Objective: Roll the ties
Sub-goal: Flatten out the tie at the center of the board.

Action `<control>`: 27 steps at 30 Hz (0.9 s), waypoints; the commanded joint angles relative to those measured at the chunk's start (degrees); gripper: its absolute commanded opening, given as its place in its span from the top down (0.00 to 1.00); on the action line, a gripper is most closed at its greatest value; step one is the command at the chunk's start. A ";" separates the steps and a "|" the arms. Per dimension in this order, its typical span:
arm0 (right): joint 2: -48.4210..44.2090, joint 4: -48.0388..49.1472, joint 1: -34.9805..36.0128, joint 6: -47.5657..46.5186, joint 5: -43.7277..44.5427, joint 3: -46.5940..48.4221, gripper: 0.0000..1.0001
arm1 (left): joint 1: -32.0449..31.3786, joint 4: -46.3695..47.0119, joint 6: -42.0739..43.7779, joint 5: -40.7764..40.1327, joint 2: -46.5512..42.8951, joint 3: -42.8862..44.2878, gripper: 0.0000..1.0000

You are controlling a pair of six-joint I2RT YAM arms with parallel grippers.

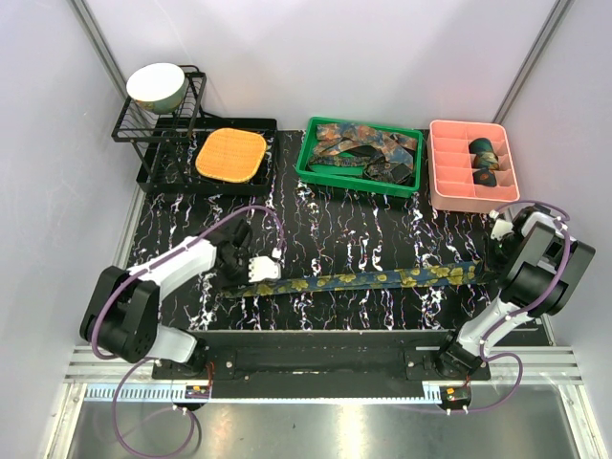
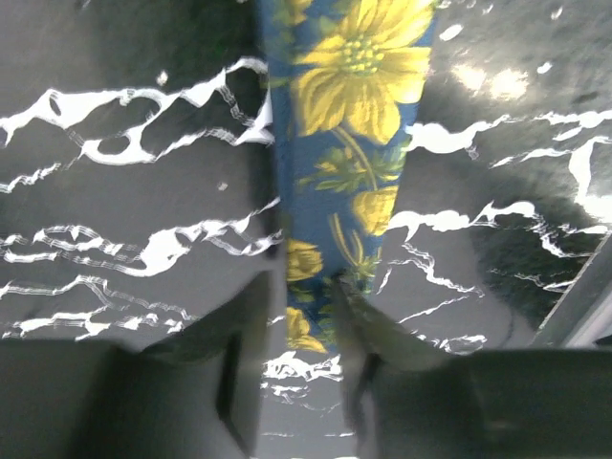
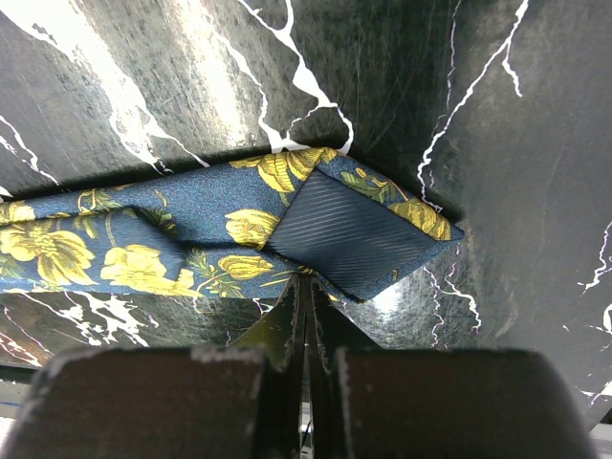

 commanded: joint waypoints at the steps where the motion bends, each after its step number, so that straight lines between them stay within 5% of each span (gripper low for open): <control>1: 2.18 5.03 -1.05 -1.94 4.44 -0.72 1.00 | 1.91 -0.47 -0.12 0.67 -3.44 2.27 0.53; 6: -2.73 -1.63 -1.05 -4.57 -1.69 2.61 1.00 | 1.91 -0.65 -6.08 8.14 -10.65 7.98 0.19; 8: -5.11 -7.08 -1.05 -6.95 -4.87 6.21 0.95 | 1.82 -0.56 -7.85 9.73 -12.94 10.27 0.14; 9: -7.73 -8.84 -0.97 -7.82 -8.80 7.53 0.85 | 1.82 -0.56 -8.81 10.17 -13.82 10.80 0.01; 12: -11.35 -16.23 -0.35 -12.92 -15.75 12.71 0.65 | 1.82 0.40 -10.49 10.96 -18.65 11.33 0.01; 13: -11.97 -20.50 0.78 -16.84 -17.61 14.99 0.46 | 1.82 1.36 -11.28 11.31 -20.05 11.42 0.01; 18: -18.90 -22.05 9.65 -20.40 -20.43 16.07 0.23 | 1.91 10.23 -23.20 10.87 -32.00 9.24 0.01; 20: -21.54 -20.12 16.13 -21.19 -22.10 15.10 0.01 | 1.73 13.06 -23.94 12.98 -34.03 7.82 0.01; 22: -25.41 -15.92 18.71 -21.54 -29.11 12.92 0.00 | 1.39 12.80 -24.90 13.33 -34.83 6.50 0.01; 25: -28.41 -15.36 20.30 -25.66 -42.91 12.11 0.00 | 1.38 7.90 -15.00 14.48 -33.52 4.06 0.01; 27: -27.02 -12.12 30.68 -23.66 -35.80 11.93 0.01 | 1.38 7.44 -11.12 13.52 -32.38 1.94 0.01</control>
